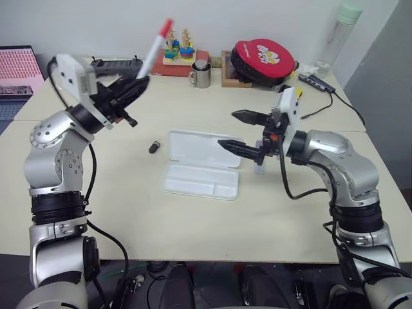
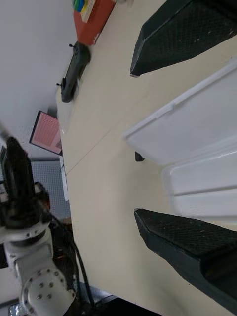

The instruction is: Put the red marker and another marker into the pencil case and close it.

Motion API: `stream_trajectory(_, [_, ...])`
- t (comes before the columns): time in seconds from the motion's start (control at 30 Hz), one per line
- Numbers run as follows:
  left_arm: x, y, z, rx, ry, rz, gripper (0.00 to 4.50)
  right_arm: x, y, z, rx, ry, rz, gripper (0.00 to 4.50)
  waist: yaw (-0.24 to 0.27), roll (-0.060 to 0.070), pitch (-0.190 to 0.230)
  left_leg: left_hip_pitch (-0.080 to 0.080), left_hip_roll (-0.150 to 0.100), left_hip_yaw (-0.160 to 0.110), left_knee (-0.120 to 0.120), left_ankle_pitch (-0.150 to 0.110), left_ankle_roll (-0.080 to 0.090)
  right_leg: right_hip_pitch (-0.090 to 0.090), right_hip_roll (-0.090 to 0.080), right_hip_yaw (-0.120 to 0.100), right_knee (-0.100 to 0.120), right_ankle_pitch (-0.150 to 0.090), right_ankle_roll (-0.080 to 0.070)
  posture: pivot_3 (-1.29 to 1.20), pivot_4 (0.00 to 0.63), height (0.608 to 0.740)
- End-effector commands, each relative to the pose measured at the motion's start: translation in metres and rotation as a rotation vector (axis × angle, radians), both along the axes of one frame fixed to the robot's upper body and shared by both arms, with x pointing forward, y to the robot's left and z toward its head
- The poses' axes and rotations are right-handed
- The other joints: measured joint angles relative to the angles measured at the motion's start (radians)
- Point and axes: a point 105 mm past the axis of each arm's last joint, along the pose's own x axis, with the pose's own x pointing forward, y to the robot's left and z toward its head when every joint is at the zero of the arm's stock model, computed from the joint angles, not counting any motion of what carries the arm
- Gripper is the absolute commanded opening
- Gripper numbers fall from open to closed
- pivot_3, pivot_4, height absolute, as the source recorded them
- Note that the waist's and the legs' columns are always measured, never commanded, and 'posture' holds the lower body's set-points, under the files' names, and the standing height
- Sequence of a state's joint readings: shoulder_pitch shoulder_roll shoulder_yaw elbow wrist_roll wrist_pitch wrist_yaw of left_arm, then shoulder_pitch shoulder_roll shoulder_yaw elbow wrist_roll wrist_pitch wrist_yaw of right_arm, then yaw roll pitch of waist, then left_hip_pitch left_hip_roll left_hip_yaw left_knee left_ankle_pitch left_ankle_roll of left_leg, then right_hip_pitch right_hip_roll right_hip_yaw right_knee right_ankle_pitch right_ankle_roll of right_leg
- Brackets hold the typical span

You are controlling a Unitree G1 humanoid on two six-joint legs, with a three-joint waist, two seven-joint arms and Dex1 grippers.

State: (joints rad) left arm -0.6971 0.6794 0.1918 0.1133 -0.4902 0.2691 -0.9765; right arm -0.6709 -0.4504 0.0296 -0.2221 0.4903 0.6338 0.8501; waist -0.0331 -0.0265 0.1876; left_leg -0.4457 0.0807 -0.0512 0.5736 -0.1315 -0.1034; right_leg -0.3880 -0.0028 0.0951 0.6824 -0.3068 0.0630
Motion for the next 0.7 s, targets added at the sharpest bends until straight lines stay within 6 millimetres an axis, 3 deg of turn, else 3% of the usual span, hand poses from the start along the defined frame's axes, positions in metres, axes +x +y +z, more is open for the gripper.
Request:
stream_trajectory(0.03, [-0.014,-0.029,-0.035,0.326,0.074,-0.232,0.48,-0.005,-0.024,0.013,0.011,-0.061,-0.053,4.50,-0.001,0.000,0.000,0.000,0.000,0.000,0.000,0.000,0.000,0.000,0.000,0.000,0.000,0.000,0.000,0.00,0.150,0.740])
stream_trajectory(0.2, [-0.006,-0.019,-0.069,0.609,0.164,-0.295,0.48,-0.005,-0.040,0.010,0.009,-0.063,-0.119,4.50,-0.008,0.000,0.000,0.000,0.000,0.000,0.001,0.000,0.000,0.000,0.001,0.001,0.000,0.000,0.001,0.00,0.150,0.740])
stream_trajectory(0.37, [0.001,-0.006,-0.105,0.788,0.252,-0.320,0.48,-0.011,-0.039,0.000,-0.003,-0.042,-0.136,4.50,-0.011,0.000,0.000,-0.001,0.000,0.001,0.001,0.000,0.001,-0.001,0.000,0.002,0.000,0.000,0.000,0.00,0.150,0.740])
stream_trajectory(0.7, [0.007,-0.004,-0.129,0.855,0.283,-0.348,0.48,-0.020,-0.037,-0.022,-0.062,0.019,-0.155,4.50,-0.008,0.000,0.000,-0.003,0.000,0.000,0.001,0.000,0.001,-0.002,0.000,0.000,0.000,-0.001,0.000,0.00,0.150,0.740])
